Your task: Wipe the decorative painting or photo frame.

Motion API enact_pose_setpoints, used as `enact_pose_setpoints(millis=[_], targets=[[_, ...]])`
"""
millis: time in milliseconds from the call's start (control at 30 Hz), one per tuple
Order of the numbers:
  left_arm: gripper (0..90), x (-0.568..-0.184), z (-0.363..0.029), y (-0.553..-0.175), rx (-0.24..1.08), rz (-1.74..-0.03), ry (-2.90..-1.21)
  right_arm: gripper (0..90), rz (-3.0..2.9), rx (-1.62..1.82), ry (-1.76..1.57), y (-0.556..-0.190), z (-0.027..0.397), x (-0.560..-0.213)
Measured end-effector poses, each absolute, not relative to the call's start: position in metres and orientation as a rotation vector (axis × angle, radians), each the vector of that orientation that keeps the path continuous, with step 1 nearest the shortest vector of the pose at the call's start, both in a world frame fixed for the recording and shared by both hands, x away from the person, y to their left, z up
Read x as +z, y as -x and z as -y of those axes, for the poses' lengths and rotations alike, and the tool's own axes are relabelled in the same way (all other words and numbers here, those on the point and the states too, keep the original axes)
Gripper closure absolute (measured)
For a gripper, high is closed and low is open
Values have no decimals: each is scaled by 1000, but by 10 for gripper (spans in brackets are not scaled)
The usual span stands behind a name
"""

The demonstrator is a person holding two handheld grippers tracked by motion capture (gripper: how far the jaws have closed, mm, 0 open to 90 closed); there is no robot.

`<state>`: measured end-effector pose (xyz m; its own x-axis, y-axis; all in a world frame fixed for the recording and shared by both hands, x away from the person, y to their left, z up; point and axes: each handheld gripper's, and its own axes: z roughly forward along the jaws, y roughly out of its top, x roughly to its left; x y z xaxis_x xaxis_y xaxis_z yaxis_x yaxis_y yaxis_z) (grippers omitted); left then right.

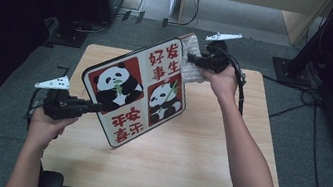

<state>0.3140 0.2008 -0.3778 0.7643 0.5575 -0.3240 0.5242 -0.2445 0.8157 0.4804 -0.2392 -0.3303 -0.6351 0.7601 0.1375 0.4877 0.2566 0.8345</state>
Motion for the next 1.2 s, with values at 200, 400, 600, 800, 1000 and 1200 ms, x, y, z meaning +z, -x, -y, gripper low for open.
enact_pose_setpoints(millis=[200, 400, 600, 800, 1000, 1200], targets=[[783, -378, -200, -314, 38, -827, -1900, 687, -2243, 1315, -1166, -479, 239, -335], [784, -378, -200, -314, 38, -825, -1903, 687, -2240, 1307, -1181, -476, 239, -340], [783, -378, -200, -314, 36, -827, -1903, 688, -2261, 1294, -1220, -474, 241, -349], [784, -378, -199, -314, 34, -827, -1904, 688, -2264, 1301, -1239, -473, 242, -356], [784, -378, -199, -314, 33, -825, -1905, 688, -2272, 1290, -1245, -471, 244, -361], [784, -378, -199, -314, 32, -823, -1907, 687, -2274, 1285, -1256, -470, 243, -365]])
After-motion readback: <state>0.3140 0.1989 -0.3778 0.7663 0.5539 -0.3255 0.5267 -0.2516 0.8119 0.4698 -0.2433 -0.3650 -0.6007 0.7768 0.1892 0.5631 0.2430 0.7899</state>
